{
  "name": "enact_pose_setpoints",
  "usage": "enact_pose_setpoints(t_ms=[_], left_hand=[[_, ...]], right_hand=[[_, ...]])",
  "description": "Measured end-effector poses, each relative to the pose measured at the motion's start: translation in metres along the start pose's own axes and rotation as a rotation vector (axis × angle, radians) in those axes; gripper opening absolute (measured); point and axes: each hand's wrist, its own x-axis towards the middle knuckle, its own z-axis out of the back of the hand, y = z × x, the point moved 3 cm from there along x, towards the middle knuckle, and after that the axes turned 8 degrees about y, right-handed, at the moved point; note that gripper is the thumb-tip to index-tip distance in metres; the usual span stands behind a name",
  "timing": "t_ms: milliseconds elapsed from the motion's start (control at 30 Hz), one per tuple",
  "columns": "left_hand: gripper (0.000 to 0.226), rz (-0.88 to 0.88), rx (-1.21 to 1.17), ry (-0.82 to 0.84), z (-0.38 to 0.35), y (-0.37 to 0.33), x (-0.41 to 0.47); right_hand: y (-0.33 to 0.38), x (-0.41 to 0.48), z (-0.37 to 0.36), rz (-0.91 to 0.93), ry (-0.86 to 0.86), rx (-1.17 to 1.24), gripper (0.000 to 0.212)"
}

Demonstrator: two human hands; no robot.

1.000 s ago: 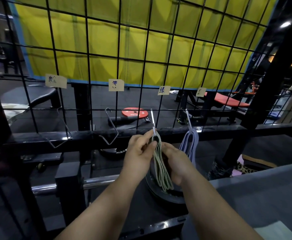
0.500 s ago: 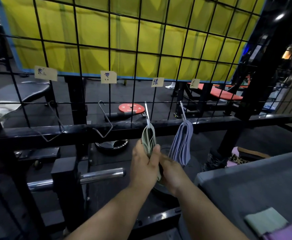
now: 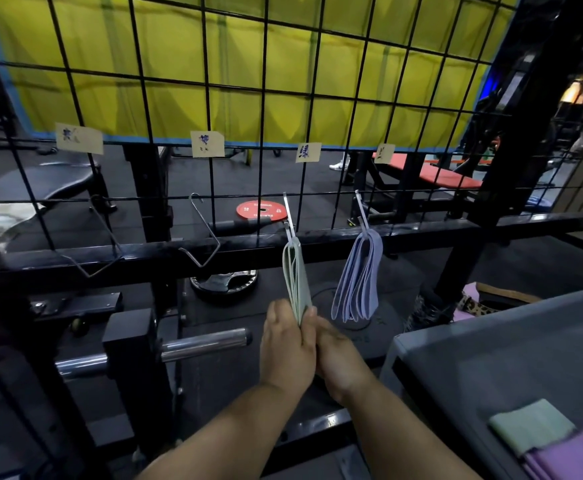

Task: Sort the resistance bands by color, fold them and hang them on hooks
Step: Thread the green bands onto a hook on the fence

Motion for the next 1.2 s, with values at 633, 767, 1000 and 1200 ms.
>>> enact_pose_setpoints(t_ms=[633, 767, 1000, 1200], left_hand=[[0.021, 0.106, 0.116, 0.101, -0.006, 0.021, -0.012], [0.025, 0.14, 0.119, 0.129, -0.005, 0.021, -0.011], [0.024, 0.158, 0.104, 0.149, -0.005, 0.019, -0.011], [0.028, 0.129, 0.112, 0.139, -0.003, 0.021, -0.011]], right_hand=[[-0.015, 0.0, 0.009, 0.01, -0.052, -0.303, 0.036], [-0.017, 0.003, 0.01, 0.03, -0.068, -0.363, 0.04], [-0.022, 0.005, 0.011, 0.059, -0.078, -0.309, 0.034], [-0.026, 0.008, 0.011, 0.044, -0.062, -0.256, 0.033]])
